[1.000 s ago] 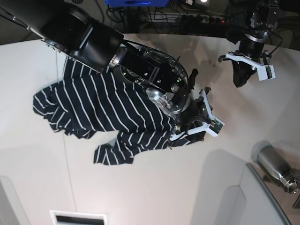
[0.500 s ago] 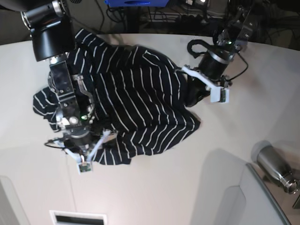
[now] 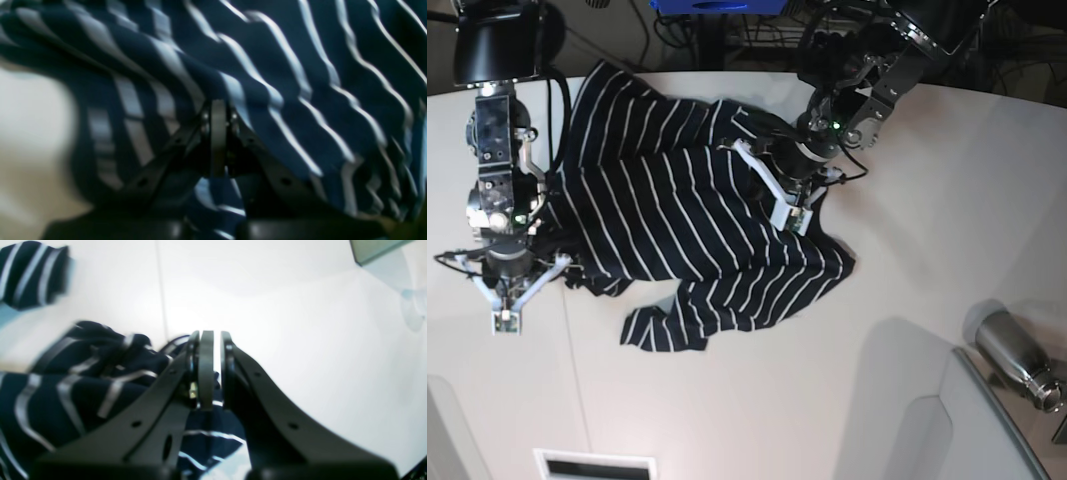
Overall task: Layout the t-shirt on the table in an organized manner, then fold the t-shirt properly
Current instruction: 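Grasp shirt edges with both grippers and spread them apart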
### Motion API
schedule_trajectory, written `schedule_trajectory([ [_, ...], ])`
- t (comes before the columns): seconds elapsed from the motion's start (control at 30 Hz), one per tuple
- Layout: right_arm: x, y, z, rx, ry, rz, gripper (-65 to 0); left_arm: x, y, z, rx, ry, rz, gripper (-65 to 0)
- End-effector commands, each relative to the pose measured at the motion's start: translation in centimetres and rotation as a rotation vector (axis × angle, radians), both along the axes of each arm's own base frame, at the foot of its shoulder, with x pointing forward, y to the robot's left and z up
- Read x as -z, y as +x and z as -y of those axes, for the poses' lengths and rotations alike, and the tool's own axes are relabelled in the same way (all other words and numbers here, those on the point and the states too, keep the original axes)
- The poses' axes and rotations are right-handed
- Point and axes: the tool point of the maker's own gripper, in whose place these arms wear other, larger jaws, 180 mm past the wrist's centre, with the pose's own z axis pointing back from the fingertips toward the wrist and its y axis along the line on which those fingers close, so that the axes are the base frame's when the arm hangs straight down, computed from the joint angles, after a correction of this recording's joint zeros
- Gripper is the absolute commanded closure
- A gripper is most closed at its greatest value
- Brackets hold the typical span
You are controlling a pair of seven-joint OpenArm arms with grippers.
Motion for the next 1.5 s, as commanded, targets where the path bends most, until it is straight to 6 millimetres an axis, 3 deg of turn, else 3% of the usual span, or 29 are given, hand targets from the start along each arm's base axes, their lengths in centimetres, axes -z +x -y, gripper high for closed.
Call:
schedule_trajectory([
  [0.0,-1.5,0.9,0.1,-0.004,-0.016,0.053,-3.0,0.1,0.3,-0.6,0.003,0.016,0.004,0.0],
  [0.1,-1.4,0.9,0.1,-0.006,-0.016,0.051,-3.2,1.4,-0.8,-1.6,0.007,0.057,-0.059,0.0],
  [0.27,-1.6,1.1,0.0,-0.009,-0.016,0.055,-3.2,2.3,-1.2,-8.0,-0.001,0.188,-0.087,0.0],
  [0.43,-1.4,1.0,-0.3,-0.009,-0.009,0.049,-3.2,1.3,2.3,-15.4,-0.158,0.272,-0.051,0.0],
  [0.57,0.1,0.2,-2.9,-0.149,-0.009,-0.016,-3.2,0.4,6.9,-19.3,-0.224,0.351,-0.011,0.0],
  [0.63,0.5,-0.5,-4.1,-0.211,-0.007,-0.041,-3.2,-0.2,9.2,-20.3,-0.234,0.405,0.021,0.0],
  [0.8,1.4,-2.5,-7.1,-0.351,0.001,-0.088,-3.2,-1.0,14.8,-19.3,-0.225,0.540,0.087,0.0],
  [0.9,1.1,-3.0,-7.4,-0.360,0.003,-0.079,-3.0,-1.1,17.3,-16.3,-0.204,0.544,0.093,0.0],
  [1.0,0.5,-3.1,-7.4,-0.360,0.001,-0.064,-3.0,-3.2,18.3,-11.9,-0.185,0.441,0.151,0.0],
  [1.07,0.4,-3.2,-6.9,-0.352,-0.007,-0.064,-3.0,-4.3,17.0,-9.4,-0.166,0.359,0.138,0.0],
  [1.13,0.5,-3.4,-5.7,-0.355,-0.042,-0.087,-3.0,-5.3,14.3,-7.1,-0.127,0.294,0.099,0.0],
  [1.3,1.1,-3.9,-4.5,-0.351,-0.071,-0.132,-3.0,-6.3,6.0,-5.8,-0.031,0.270,0.037,0.0],
  [1.47,1.5,-3.0,-4.4,-0.359,-0.075,-0.141,-3.0,-3.6,-1.4,-6.3,0.012,0.280,-0.084,0.0],
])
